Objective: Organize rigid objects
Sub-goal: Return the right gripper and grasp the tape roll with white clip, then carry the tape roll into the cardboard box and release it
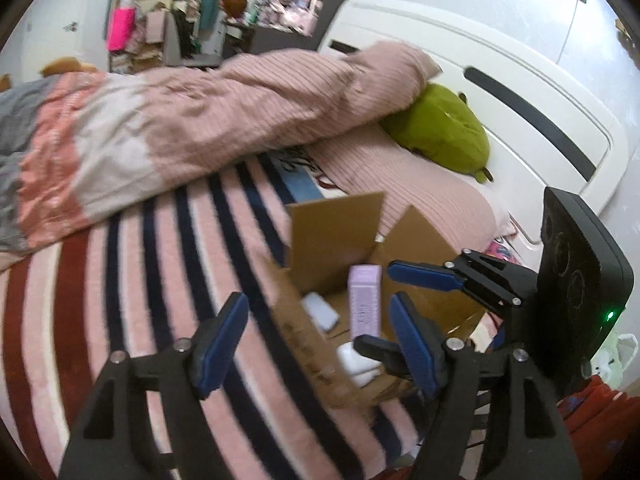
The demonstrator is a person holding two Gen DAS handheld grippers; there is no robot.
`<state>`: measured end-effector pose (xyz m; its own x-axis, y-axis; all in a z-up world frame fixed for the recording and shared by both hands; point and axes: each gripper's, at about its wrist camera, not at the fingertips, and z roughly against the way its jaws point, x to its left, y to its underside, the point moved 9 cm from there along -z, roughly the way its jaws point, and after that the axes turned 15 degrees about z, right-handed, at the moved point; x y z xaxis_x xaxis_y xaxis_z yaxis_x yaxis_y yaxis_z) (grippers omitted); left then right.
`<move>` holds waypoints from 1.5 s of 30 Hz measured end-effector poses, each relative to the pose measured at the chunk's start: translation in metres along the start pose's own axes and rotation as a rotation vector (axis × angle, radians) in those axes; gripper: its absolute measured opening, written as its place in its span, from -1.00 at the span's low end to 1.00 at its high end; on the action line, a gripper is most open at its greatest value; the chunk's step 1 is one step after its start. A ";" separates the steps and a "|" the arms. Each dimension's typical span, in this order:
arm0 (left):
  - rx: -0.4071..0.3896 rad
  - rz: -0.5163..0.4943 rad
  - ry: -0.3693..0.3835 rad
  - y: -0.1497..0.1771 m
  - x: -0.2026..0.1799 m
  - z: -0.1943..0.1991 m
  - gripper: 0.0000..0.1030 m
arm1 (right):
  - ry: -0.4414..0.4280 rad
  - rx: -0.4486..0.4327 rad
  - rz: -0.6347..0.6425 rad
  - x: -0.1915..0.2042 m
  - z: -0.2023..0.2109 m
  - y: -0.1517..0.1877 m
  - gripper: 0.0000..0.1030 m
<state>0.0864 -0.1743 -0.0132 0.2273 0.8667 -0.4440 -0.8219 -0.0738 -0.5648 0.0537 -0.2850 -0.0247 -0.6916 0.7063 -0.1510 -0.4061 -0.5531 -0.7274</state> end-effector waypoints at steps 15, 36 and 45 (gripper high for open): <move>-0.127 0.226 -0.262 0.047 0.200 0.075 0.45 | -0.243 0.051 0.161 0.148 -0.099 -0.056 0.23; -0.047 0.354 -0.271 0.091 0.264 0.047 0.45 | -0.134 0.159 0.149 0.148 -0.227 0.001 -0.29; -0.052 0.270 -0.119 0.067 0.187 0.051 0.45 | -0.221 -0.038 0.195 0.166 -0.142 -0.044 -0.29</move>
<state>0.0466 0.0078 -0.0983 -0.0613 0.8636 -0.5005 -0.8155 -0.3324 -0.4738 0.0414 -0.0809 -0.1126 -0.8693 0.4729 -0.1439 -0.2332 -0.6490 -0.7241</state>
